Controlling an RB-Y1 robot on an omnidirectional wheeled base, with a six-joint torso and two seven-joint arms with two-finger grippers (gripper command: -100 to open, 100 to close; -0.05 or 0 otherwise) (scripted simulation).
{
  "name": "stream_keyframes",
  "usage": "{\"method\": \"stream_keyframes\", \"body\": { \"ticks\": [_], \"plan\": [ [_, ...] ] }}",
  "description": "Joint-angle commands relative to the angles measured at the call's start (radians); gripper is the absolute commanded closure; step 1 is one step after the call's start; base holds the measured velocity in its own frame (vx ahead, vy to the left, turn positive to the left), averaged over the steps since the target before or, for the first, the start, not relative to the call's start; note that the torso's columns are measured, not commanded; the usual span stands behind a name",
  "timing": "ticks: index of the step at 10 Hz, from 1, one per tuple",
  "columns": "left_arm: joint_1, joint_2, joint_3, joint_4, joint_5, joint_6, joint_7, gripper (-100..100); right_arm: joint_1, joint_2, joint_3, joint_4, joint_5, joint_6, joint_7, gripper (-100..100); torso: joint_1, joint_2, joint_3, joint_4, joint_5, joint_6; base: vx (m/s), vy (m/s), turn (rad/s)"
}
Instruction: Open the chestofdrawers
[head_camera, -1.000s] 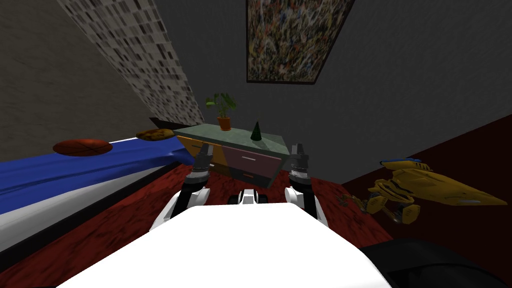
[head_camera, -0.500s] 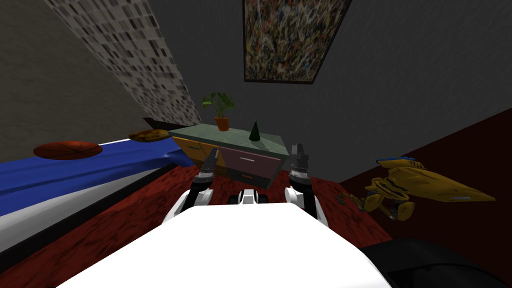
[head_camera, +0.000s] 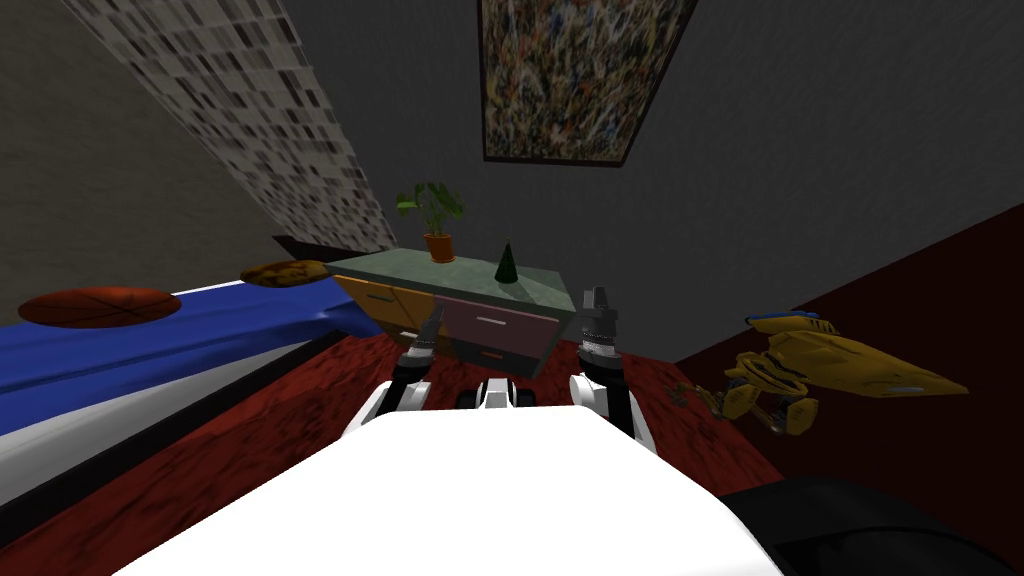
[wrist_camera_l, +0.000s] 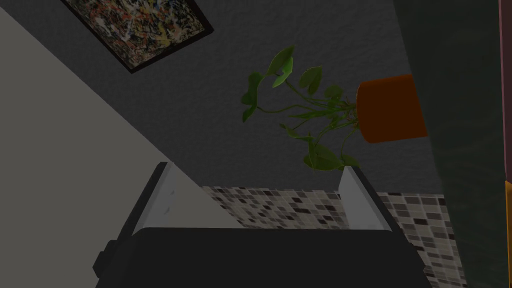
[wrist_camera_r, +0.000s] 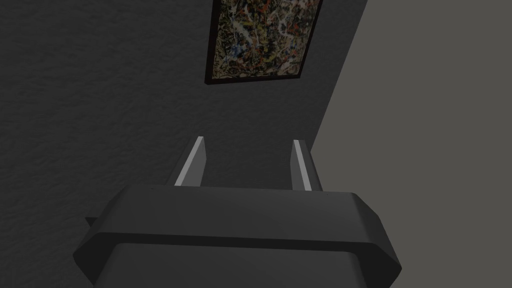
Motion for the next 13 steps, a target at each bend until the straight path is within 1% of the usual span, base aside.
{"method": "stream_keyframes", "body": {
  "ticks": [1, 2, 3, 4, 5, 10, 13],
  "plan": [
    [-0.018, -0.003, -0.011, 0.072, -0.014, -0.004, -0.014, -100, 0.000, 0.000, 0.000, 0.000, 0.000, 0.000, 0.000, 0, 0.000, 0.000, 0.000, 0.000, 0.000, 0.000, 0.026, -0.009, -0.062],
    [-0.026, -0.004, -0.016, 0.107, -0.021, -0.006, -0.019, -100, 0.000, 0.000, 0.000, 0.000, 0.000, 0.000, 0.000, 0, 0.000, -0.001, 0.000, 0.000, 0.000, 0.000, 0.032, -0.009, -0.047],
    [-0.026, -0.004, -0.016, 0.114, -0.021, -0.006, -0.019, -100, 0.000, 0.000, 0.000, 0.000, 0.000, 0.000, 0.000, 0, 0.000, -0.001, 0.000, 0.000, 0.000, 0.000, 0.023, -0.006, -0.005],
    [-0.033, -0.006, -0.021, 0.149, -0.027, -0.008, -0.025, -100, 0.000, 0.000, 0.000, 0.000, 0.000, 0.000, 0.000, 0, 0.000, 0.000, 0.000, 0.000, 0.000, 0.000, 0.020, -0.008, -0.023],
    [-0.033, -0.006, -0.021, 0.149, -0.027, -0.008, -0.025, -100, 0.000, 0.000, 0.000, 0.000, 0.000, 0.000, 0.000, 0, 0.000, 0.000, 0.000, 0.000, 0.000, 0.000, 0.013, -0.007, -0.016],
    [-0.067, -0.018, -0.044, 0.313, -0.057, -0.018, -0.053, -100, 0.000, 0.000, 0.000, 0.000, 0.000, 0.000, 0.000, 0, 0.000, -0.001, 0.000, 0.000, 0.000, 0.000, 0.028, -0.010, -0.043],
    [-0.086, -0.025, -0.057, 0.400, -0.073, -0.023, -0.068, -100, 0.000, 0.000, 0.000, 0.000, 0.000, 0.000, 0.000, 0, -0.001, 0.000, 0.000, 0.000, 0.000, 0.000, 0.031, -0.011, -0.038]
  ]
}}
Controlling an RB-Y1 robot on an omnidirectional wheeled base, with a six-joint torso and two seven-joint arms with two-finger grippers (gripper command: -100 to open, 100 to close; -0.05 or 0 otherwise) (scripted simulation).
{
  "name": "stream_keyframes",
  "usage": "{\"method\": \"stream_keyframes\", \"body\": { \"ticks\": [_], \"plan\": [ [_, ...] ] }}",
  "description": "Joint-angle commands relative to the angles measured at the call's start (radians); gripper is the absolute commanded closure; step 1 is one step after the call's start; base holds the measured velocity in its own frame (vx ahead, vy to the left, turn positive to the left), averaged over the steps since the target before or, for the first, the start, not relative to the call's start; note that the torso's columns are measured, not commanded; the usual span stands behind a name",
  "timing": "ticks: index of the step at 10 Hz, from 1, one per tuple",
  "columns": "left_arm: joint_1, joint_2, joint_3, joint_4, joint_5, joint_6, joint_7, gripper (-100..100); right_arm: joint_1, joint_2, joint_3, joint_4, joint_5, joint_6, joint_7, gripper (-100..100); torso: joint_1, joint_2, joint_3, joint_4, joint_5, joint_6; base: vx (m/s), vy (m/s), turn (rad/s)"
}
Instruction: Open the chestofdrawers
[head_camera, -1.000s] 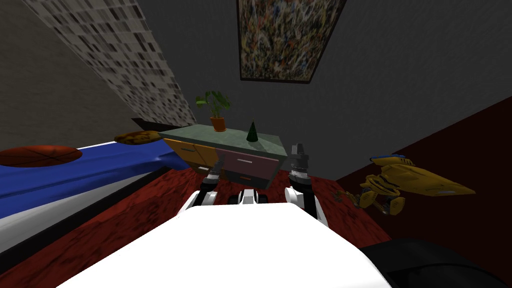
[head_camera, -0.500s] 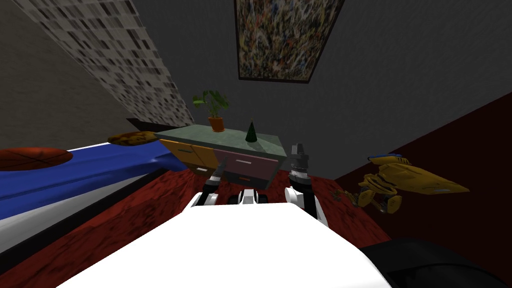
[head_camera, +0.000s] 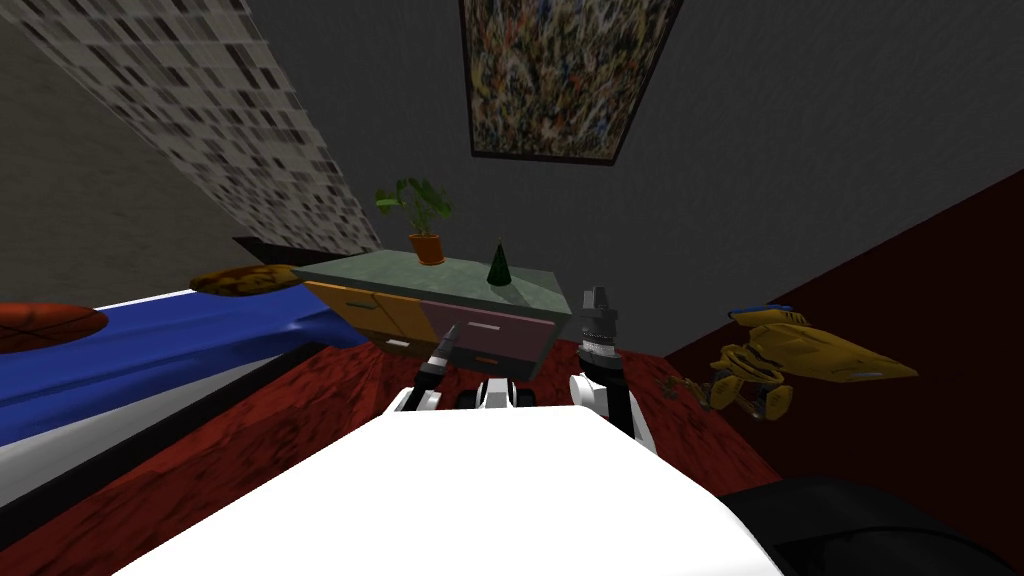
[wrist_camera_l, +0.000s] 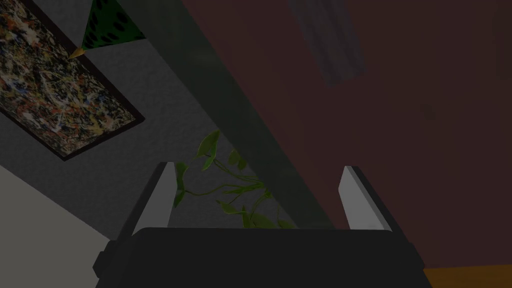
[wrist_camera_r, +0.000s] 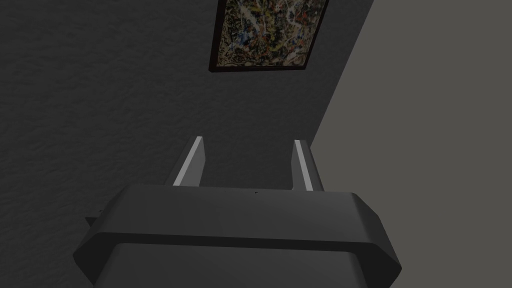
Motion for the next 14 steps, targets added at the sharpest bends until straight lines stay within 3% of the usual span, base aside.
{"method": "stream_keyframes", "body": {
  "ticks": [1, 6, 11, 12, 14],
  "plan": [
    [-0.015, -0.007, -0.011, 0.074, -0.014, -0.004, -0.014, -100, 0.000, 0.000, 0.000, 0.000, 0.000, 0.000, 0.000, 0, 0.000, 0.000, 0.000, 0.000, 0.000, 0.000, 0.028, -0.010, -0.033],
    [-0.038, -0.002, -0.027, 0.184, -0.034, -0.011, -0.033, -100, 0.000, 0.000, 0.000, 0.000, 0.000, 0.000, 0.000, 0, 0.000, 0.000, 0.000, 0.000, 0.000, 0.000, 0.022, -0.006, -0.030],
    [-0.055, 0.003, -0.025, 0.167, -0.033, 0.020, -0.026, -100, 0.000, 0.000, 0.000, 0.000, 0.000, 0.000, 0.000, 0, -0.001, -0.003, -0.002, -0.001, 0.000, 0.000, 0.033, -0.012, -0.014],
    [-0.043, 0.000, -0.026, 0.184, -0.034, -0.004, -0.031, 100, 0.000, 0.000, 0.000, 0.000, 0.000, 0.000, 0.000, 0, 0.001, 0.000, 0.000, 0.000, 0.000, 0.000, -0.030, 0.007, 0.031],
    [-0.046, 0.007, -0.032, 0.155, -0.035, 0.017, -0.020, 100, 0.000, 0.000, 0.000, 0.000, 0.000, 0.000, 0.000, 0, 0.004, -0.002, 0.000, -0.003, 0.002, -0.001, -0.081, 0.005, 0.006]
  ]
}}
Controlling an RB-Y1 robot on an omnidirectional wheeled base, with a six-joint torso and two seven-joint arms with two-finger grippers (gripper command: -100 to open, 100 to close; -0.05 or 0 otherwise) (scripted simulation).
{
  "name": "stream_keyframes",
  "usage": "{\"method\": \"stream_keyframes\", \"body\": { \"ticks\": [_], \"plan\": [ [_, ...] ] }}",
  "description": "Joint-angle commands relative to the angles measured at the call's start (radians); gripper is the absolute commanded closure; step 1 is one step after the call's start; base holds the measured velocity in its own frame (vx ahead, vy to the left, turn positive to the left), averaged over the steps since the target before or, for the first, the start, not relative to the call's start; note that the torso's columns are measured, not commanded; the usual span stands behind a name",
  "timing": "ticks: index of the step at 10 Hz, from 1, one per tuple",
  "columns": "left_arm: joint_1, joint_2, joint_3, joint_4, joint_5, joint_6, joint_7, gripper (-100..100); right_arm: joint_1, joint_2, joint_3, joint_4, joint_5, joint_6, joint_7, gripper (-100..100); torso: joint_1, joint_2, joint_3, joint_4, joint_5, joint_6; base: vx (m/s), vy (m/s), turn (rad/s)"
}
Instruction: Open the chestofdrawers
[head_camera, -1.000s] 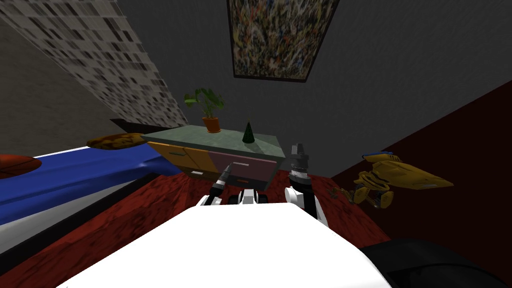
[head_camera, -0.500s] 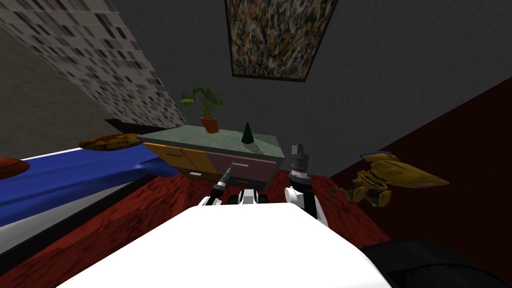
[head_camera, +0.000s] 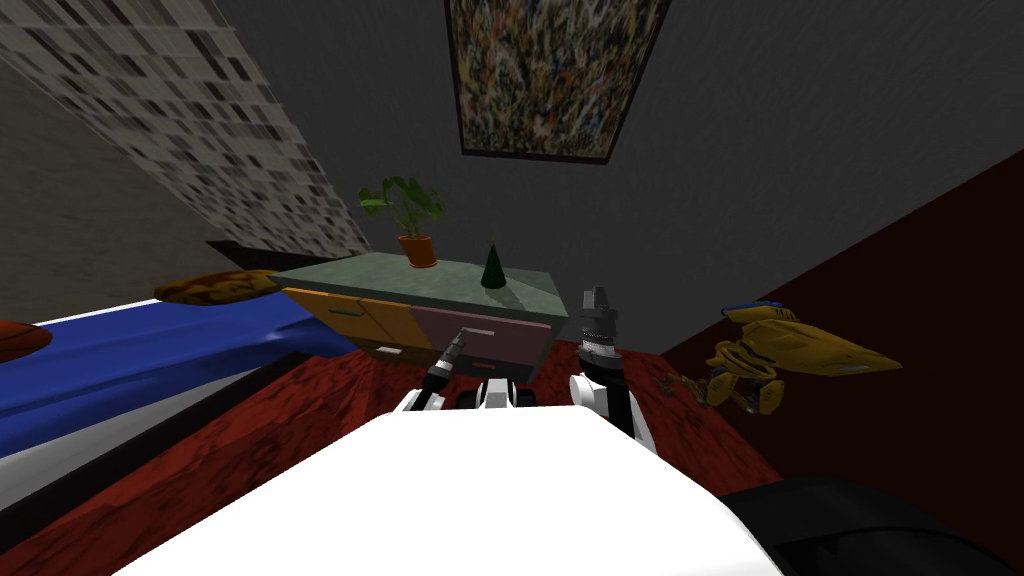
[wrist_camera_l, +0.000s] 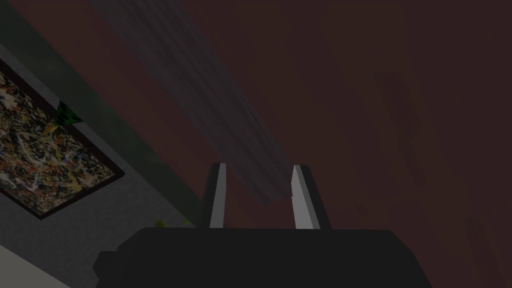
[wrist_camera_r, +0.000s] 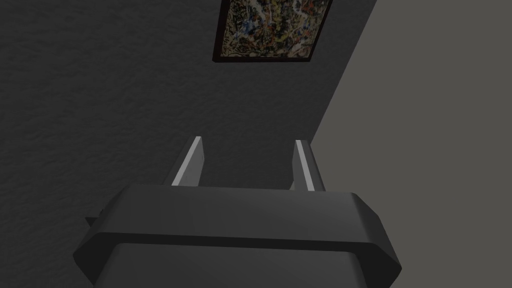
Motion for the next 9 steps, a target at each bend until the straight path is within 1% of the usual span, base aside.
{"method": "stream_keyframes", "body": {
  "ticks": [1, 3, 4, 5, 8, 9],
  "plan": [
    [0.010, 0.009, -0.005, -0.021, -0.002, 0.020, 0.009, 100, 0.000, 0.000, 0.000, 0.000, 0.000, 0.000, 0.000, 0, 0.000, 0.005, 0.002, 0.001, 0.000, 0.000, -0.186, 0.031, 0.013],
    [0.017, 0.017, -0.010, -0.039, -0.004, 0.036, 0.016, 100, 0.000, 0.000, 0.000, 0.000, 0.000, 0.000, 0.000, 0, -0.002, 0.003, 0.001, 0.003, -0.001, 0.000, -0.176, 0.019, 0.013],
    [0.012, 0.014, -0.010, -0.034, -0.004, 0.029, 0.015, 100, 0.000, 0.000, 0.000, 0.000, 0.000, 0.000, 0.000, 0, -0.002, 0.003, 0.000, 0.003, -0.002, -0.001, -0.090, 0.012, -0.005],
    [0.024, 0.018, -0.015, -0.043, -0.005, 0.033, 0.018, 100, 0.000, 0.000, 0.000, 0.000, 0.000, 0.000, 0.000, 0, -0.003, -0.002, -0.002, 0.003, -0.002, 0.000, -0.122, 0.014, 0.025],
    [0.043, 0.026, -0.022, -0.063, -0.008, 0.034, 0.024, 100, 0.000, 0.000, 0.000, 0.000, 0.000, 0.000, 0.000, 0, -0.001, 0.004, 0.002, 0.003, -0.001, -0.001, -0.195, 0.035, 0.029],
    [0.039, 0.022, -0.024, -0.062, -0.008, 0.032, 0.023, 100, 0.000, 0.000, 0.000, 0.000, 0.000, 0.000, 0.000, 0, -0.001, 0.003, 0.001, 0.003, -0.001, -0.001, -0.100, 0.012, -0.002]
  ]
}}
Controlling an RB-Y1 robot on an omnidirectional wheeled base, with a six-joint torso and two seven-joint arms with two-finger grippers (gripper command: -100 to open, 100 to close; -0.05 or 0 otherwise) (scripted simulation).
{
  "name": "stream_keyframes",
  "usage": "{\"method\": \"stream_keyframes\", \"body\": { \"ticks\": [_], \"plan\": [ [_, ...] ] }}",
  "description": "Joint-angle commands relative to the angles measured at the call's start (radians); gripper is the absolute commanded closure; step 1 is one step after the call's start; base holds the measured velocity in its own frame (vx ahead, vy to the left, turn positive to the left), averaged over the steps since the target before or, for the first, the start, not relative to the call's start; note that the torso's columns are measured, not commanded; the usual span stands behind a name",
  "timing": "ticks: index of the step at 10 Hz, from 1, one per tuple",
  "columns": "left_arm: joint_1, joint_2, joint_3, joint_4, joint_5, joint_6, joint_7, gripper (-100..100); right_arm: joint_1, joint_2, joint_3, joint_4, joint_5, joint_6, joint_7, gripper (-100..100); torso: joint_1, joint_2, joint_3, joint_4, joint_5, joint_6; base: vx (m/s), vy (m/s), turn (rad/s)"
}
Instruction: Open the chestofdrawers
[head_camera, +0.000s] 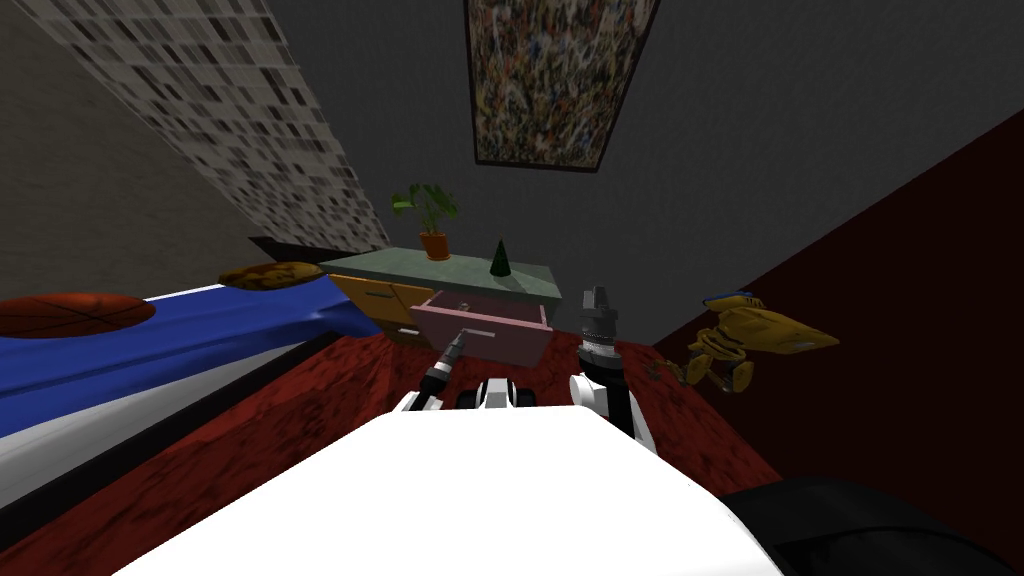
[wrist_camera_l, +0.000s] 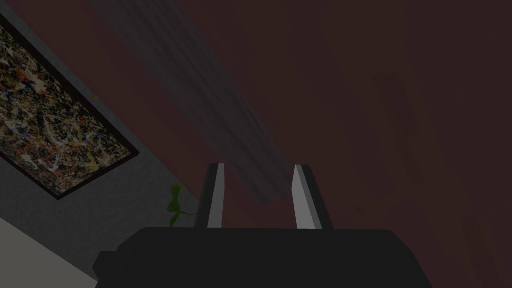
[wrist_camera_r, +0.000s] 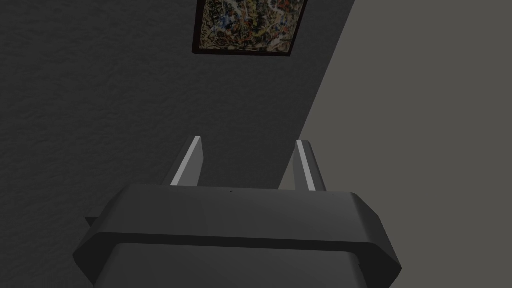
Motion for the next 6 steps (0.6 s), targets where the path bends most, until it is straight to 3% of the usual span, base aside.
{"method": "stream_keyframes", "body": {
  "ticks": [1, 6],
  "plan": [
    [-0.011, 0.011, -0.002, -0.035, 0.000, 0.051, 0.016, -100, 0.000, 0.000, 0.000, 0.000, 0.000, 0.000, 0.000, 0, -0.002, -0.006, -0.004, 0.000, -0.001, 0.001, -0.057, -0.002, -0.026],
    [-0.047, 0.039, -0.003, -0.125, 0.002, 0.173, 0.055, -100, 0.000, 0.000, 0.000, 0.000, 0.000, 0.000, 0.000, 0, -0.003, -0.001, -0.001, 0.000, 0.000, 0.003, -0.054, -0.004, -0.019]
  ]
}}
